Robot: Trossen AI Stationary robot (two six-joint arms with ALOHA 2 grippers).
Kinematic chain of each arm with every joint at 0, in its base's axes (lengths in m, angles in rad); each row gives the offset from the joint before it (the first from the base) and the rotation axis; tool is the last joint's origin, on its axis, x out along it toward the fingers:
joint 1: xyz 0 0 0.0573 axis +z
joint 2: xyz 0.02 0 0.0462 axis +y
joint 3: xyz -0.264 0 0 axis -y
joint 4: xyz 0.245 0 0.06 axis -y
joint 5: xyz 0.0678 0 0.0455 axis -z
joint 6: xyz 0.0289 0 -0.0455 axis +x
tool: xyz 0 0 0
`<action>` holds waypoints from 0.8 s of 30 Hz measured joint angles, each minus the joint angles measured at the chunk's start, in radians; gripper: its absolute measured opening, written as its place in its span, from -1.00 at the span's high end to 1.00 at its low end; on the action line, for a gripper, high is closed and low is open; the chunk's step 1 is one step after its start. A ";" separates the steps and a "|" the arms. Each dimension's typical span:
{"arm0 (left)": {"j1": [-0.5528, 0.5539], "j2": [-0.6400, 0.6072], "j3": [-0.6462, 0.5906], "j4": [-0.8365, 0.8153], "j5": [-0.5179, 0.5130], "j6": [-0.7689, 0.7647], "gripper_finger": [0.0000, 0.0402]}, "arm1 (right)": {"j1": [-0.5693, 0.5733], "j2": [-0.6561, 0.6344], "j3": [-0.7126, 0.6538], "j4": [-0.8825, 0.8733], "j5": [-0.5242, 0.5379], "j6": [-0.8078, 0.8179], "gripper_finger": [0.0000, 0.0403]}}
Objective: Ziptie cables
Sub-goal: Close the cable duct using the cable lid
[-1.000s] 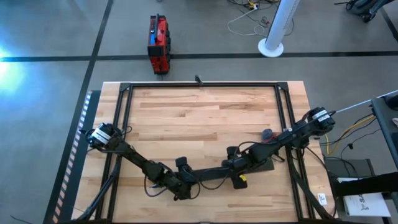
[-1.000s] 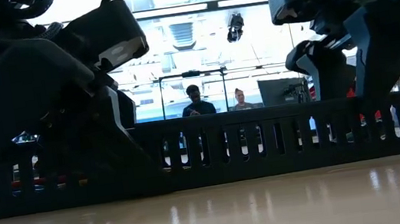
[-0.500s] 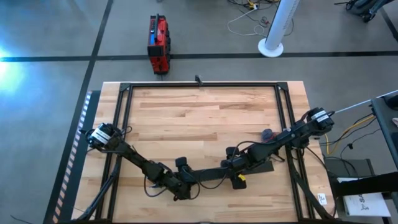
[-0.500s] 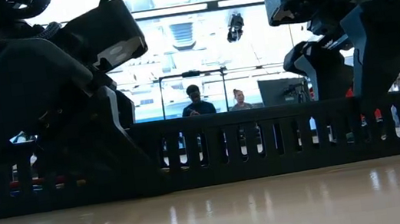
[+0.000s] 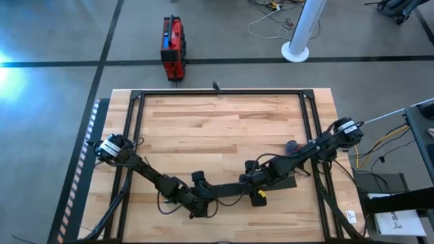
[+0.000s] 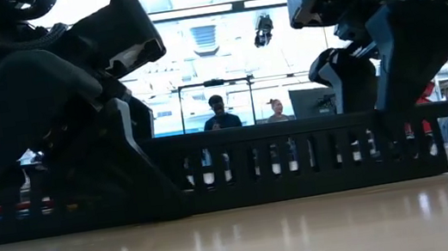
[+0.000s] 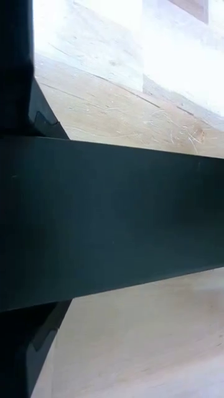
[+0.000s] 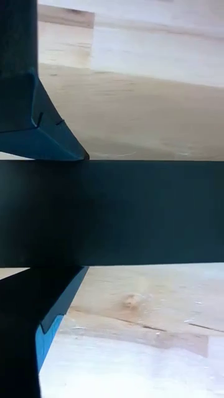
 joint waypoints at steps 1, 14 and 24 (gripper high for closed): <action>0.003 0.000 0.002 -0.001 -0.001 0.001 -0.24 | 0.000 0.001 0.000 0.011 0.000 -0.001 -0.12; 0.016 -0.062 0.030 -0.112 -0.006 0.069 -0.31 | 0.002 -0.001 0.000 0.011 0.027 -0.032 -0.30; 0.013 -0.164 0.030 -0.226 0.021 0.031 -0.50 | 0.009 -0.028 0.000 0.006 0.023 -0.054 -0.48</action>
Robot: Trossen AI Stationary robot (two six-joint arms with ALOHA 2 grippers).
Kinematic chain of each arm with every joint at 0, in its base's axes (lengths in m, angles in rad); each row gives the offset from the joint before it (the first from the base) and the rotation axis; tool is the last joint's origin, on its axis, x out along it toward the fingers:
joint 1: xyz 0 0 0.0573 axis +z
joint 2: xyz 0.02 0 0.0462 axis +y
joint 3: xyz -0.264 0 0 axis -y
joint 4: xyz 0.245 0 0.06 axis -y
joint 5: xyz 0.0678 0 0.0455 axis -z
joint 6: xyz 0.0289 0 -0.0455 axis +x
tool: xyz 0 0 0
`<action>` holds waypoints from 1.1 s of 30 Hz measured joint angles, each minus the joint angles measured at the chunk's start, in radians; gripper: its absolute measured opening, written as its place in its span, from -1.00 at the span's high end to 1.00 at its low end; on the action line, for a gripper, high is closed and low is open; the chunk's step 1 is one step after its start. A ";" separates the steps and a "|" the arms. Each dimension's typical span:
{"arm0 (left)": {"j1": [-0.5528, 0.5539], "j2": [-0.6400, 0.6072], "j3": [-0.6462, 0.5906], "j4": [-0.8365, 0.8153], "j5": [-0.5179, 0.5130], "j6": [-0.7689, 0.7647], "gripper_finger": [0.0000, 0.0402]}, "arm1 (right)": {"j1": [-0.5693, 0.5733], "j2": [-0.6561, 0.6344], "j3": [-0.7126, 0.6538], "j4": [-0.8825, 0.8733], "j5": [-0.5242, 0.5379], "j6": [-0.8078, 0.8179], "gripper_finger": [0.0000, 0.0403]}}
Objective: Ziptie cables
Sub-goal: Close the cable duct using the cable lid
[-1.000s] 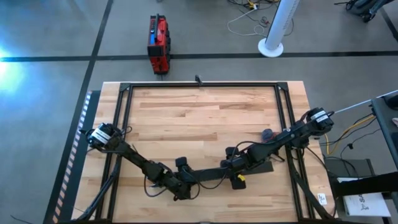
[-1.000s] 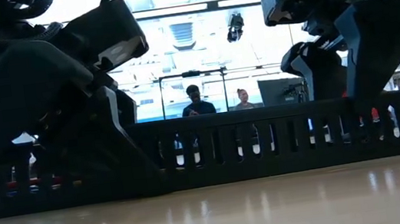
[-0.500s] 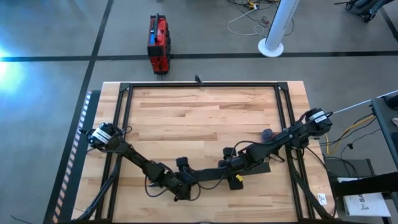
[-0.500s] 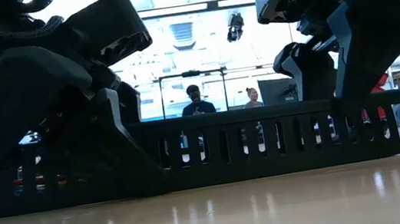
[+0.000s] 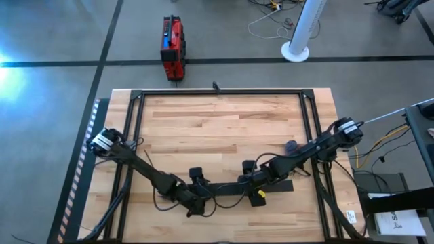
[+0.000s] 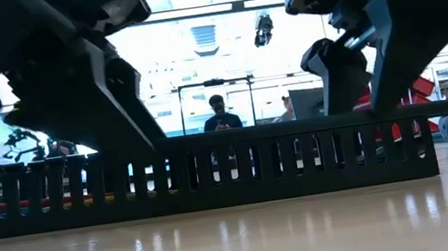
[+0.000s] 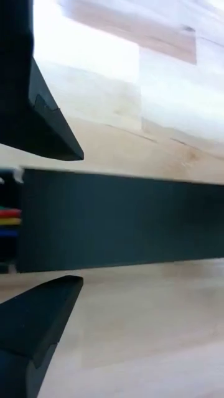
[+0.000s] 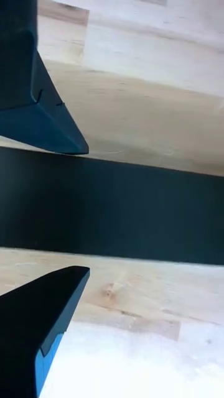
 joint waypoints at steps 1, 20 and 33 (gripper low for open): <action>-0.002 -0.012 0.000 -0.022 0.002 -0.008 -0.50 | 0.000 -0.010 0.000 0.000 0.002 0.001 -0.48; -0.122 -0.147 -0.127 -0.129 0.004 -0.317 -0.48 | 0.087 -0.010 -0.028 0.326 0.232 -0.050 -0.39; -0.121 0.008 -0.237 0.264 -0.029 -0.307 -0.39 | 0.068 0.139 -0.026 0.606 0.256 -0.087 -0.48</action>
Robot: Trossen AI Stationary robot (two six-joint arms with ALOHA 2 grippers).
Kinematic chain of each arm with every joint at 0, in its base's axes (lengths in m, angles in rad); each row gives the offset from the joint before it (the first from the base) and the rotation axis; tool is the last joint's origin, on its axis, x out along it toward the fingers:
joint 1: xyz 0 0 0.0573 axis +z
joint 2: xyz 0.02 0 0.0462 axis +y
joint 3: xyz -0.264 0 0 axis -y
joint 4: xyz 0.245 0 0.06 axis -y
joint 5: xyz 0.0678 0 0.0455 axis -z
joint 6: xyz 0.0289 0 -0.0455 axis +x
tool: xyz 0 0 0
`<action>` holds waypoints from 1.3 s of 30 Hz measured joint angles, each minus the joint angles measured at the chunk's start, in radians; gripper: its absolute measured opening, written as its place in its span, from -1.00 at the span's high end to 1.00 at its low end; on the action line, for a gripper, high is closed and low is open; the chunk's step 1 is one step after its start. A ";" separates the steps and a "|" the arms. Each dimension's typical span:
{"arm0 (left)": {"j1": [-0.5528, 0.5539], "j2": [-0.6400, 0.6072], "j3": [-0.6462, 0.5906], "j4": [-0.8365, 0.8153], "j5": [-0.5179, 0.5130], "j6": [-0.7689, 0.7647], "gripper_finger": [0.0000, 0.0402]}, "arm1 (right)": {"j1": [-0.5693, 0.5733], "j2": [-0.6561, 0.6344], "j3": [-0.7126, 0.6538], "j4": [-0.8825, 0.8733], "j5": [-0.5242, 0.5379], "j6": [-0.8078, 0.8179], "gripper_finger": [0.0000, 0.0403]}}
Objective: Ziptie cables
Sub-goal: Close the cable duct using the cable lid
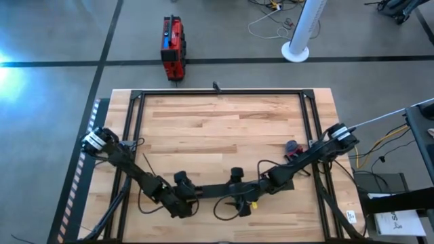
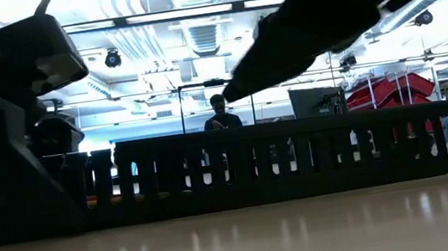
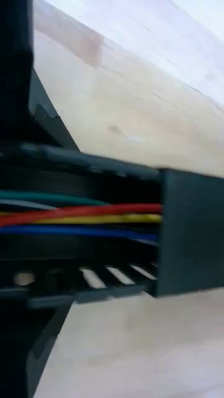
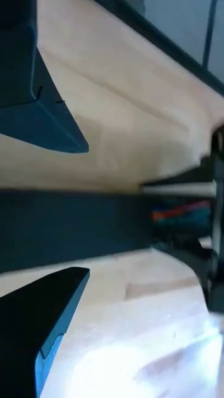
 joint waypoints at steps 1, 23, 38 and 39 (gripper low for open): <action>0.000 0.019 0.009 0.016 -0.011 0.009 -0.36 | -0.001 0.005 0.000 0.006 0.003 -0.001 -0.47; 0.000 0.124 0.112 0.037 -0.037 0.079 -0.08 | -0.012 0.134 0.001 0.207 -0.032 -0.024 -0.36; 0.004 0.125 0.110 0.053 -0.063 0.099 -0.07 | -0.031 0.140 0.000 0.209 -0.056 0.001 -0.10; 0.005 0.125 0.110 0.055 -0.065 0.105 -0.07 | -0.031 0.142 0.000 0.213 -0.056 0.000 -0.08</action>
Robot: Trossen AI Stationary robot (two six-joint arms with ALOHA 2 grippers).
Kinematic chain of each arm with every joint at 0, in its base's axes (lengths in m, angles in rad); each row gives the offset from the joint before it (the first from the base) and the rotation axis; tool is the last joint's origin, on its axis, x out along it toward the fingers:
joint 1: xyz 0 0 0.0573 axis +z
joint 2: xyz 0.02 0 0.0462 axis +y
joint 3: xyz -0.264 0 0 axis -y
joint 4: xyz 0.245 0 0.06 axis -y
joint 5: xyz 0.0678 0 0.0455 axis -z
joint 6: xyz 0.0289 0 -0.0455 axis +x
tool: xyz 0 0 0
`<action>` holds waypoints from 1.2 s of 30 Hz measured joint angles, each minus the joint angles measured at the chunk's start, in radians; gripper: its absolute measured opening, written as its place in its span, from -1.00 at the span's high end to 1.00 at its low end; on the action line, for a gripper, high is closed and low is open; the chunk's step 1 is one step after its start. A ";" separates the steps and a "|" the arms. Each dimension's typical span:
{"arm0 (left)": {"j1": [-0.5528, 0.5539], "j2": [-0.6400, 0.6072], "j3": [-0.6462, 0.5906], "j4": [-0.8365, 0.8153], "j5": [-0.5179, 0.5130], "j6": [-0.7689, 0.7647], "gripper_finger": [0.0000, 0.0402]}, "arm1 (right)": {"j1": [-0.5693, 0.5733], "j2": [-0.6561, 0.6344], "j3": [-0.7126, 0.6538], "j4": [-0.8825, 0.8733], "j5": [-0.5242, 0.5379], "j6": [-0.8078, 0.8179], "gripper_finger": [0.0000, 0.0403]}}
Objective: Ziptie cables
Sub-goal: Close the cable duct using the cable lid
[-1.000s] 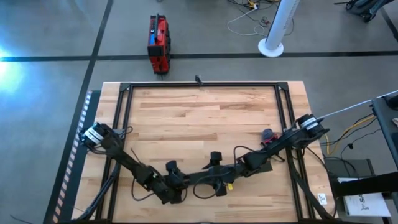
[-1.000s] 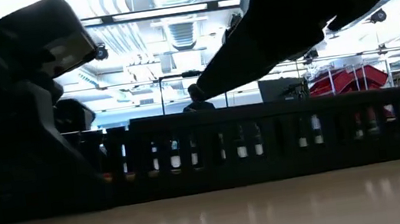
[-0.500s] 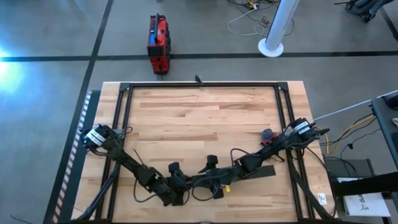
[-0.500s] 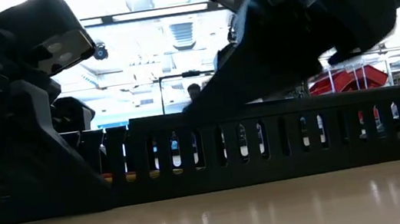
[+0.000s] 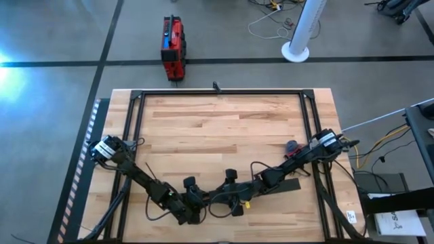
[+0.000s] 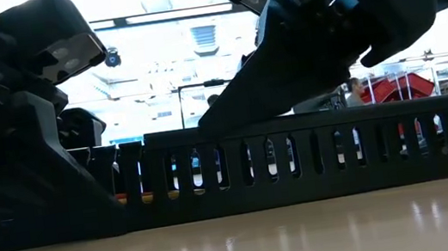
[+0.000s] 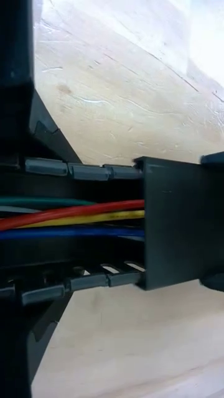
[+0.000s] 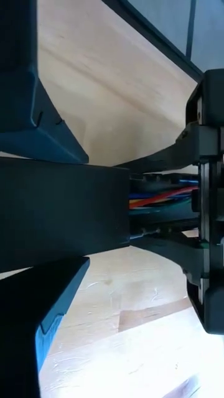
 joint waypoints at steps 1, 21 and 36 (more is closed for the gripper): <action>0.001 0.000 0.000 0.001 0.000 0.005 -0.07 | -0.001 0.008 0.000 0.015 0.001 0.000 -0.06; 0.040 0.002 -0.006 0.081 0.002 0.095 -0.09 | -0.008 0.175 0.154 0.116 0.016 -0.032 -0.14; 0.044 -0.086 0.000 -0.030 0.065 0.104 -0.25 | -0.017 0.152 0.153 0.031 0.000 -0.014 -0.16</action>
